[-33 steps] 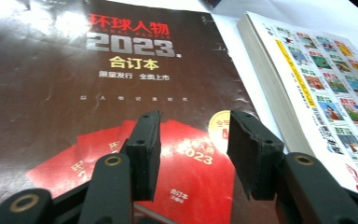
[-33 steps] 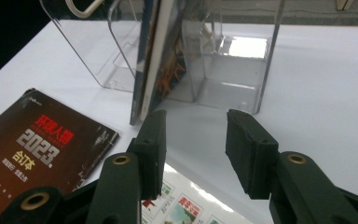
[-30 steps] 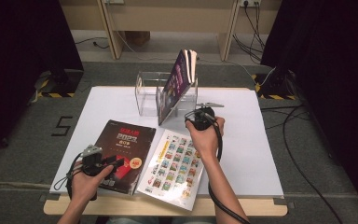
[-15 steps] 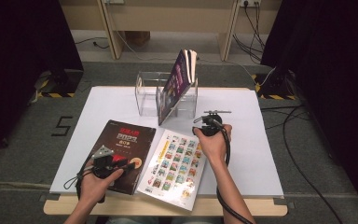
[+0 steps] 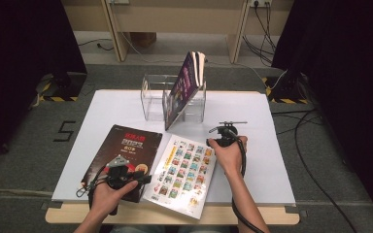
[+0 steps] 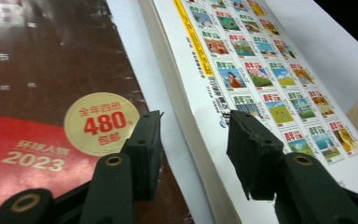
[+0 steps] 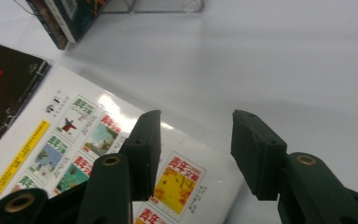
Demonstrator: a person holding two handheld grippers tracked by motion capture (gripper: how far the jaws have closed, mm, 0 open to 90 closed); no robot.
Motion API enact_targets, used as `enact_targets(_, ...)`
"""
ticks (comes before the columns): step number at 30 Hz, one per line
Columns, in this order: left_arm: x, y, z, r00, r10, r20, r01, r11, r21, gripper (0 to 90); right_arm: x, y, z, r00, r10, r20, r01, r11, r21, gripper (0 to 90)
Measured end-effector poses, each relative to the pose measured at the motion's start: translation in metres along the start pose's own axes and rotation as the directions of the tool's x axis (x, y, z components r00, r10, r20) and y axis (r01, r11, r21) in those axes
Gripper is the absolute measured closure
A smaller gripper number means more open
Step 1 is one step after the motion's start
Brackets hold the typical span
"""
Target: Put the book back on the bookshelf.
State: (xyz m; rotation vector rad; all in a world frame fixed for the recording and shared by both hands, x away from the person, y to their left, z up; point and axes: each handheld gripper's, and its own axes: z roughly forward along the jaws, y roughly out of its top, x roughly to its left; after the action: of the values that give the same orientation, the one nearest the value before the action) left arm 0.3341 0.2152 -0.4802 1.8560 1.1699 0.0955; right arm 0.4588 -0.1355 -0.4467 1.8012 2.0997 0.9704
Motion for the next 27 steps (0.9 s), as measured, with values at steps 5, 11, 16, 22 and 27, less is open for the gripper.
enact_targets(5, -0.003, -0.002, 0.006, 0.9999, 0.007, 0.007, -0.007, 0.9997, 0.023, 52.9, -0.007, -0.005, 0.003, 0.9997, 0.025, -0.009, -0.025, 1.0, 0.015, 52.7)
enact_targets(11, -0.005, -0.003, 0.012, 0.9995, -0.001, 0.032, -0.001, 0.9989, 0.046, 52.2, -0.015, -0.009, 0.003, 0.9989, 0.043, -0.017, -0.043, 0.999, 0.026, 52.0)
enact_targets(16, -0.006, -0.004, 0.015, 0.9993, -0.004, 0.037, 0.002, 0.9985, 0.055, 51.7, -0.018, -0.011, 0.005, 0.9983, 0.053, -0.023, -0.052, 0.998, 0.034, 51.6)
enact_targets(22, -0.008, -0.003, 0.019, 0.9988, -0.008, 0.048, 0.004, 0.9974, 0.072, 51.2, -0.023, -0.013, 0.007, 0.9962, 0.077, -0.04, -0.075, 0.996, 0.042, 51.3)
enact_targets(27, -0.008, -0.004, 0.021, 0.9983, -0.016, 0.056, 0.012, 0.9967, 0.08, 50.6, -0.026, -0.014, 0.01, 0.9943, 0.091, -0.055, -0.088, 0.995, 0.053, 51.1)
